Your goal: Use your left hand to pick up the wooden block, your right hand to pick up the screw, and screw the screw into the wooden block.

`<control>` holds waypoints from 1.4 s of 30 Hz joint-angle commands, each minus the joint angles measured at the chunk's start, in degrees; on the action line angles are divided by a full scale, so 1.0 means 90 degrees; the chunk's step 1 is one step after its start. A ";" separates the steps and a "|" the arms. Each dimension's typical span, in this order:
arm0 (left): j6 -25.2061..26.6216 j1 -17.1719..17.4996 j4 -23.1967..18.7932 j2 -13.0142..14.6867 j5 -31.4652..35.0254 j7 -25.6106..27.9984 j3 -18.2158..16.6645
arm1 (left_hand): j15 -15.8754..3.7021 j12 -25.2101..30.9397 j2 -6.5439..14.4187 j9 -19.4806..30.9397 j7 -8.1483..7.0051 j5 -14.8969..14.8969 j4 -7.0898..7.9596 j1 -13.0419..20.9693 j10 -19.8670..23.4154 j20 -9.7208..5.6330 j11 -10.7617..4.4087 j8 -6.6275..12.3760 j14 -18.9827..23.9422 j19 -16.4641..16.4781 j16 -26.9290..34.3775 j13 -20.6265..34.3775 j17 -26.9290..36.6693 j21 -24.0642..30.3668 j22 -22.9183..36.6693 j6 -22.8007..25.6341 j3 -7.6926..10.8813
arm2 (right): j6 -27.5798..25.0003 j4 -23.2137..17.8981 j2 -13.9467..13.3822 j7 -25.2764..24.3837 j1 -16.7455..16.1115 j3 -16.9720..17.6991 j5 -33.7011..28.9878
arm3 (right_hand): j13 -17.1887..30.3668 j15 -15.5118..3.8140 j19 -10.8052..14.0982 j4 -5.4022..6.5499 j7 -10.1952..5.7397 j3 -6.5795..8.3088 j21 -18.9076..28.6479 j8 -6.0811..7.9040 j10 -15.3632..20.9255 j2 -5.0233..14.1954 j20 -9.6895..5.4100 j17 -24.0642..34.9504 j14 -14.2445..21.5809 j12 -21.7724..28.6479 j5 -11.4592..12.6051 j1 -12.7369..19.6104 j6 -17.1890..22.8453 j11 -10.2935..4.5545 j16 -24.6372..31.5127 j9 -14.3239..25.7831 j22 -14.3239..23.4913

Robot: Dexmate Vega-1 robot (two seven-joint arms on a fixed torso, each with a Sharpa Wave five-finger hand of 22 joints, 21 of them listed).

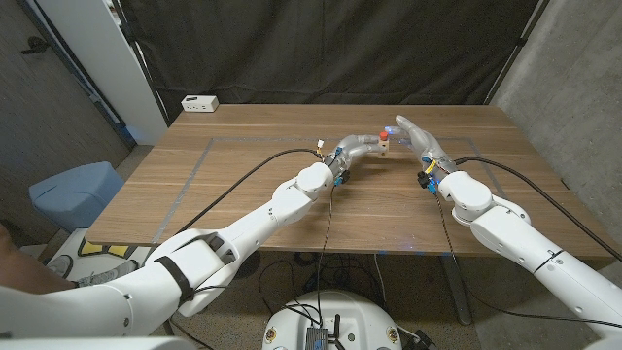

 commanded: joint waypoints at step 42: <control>0.0001 0.0003 0.0061 -0.0038 -0.0027 0.0027 -0.0007 | -0.0351 0.0081 0.0113 0.0030 0.0061 0.0030 0.0073 0.0068 0.0065 0.0032 0.0002 0.0051 0.0042 -0.0023 0.0001 0.0142 0.0018 0.0036 0.0033 0.0130 0.0104 | -0.0114 -0.0266 -0.0110 -0.0185 -0.0305 0.0138 0.0047 | 0.0015 -0.0102 0.0249 -0.0094 0.0111 0.0181 0.0094 0.0151 0.0522 0.0042 0.0046 -0.0029 -0.0006 0.0086 0.0027 0.0079 0.0781 -0.0087 0.0083 0.0015 0.0008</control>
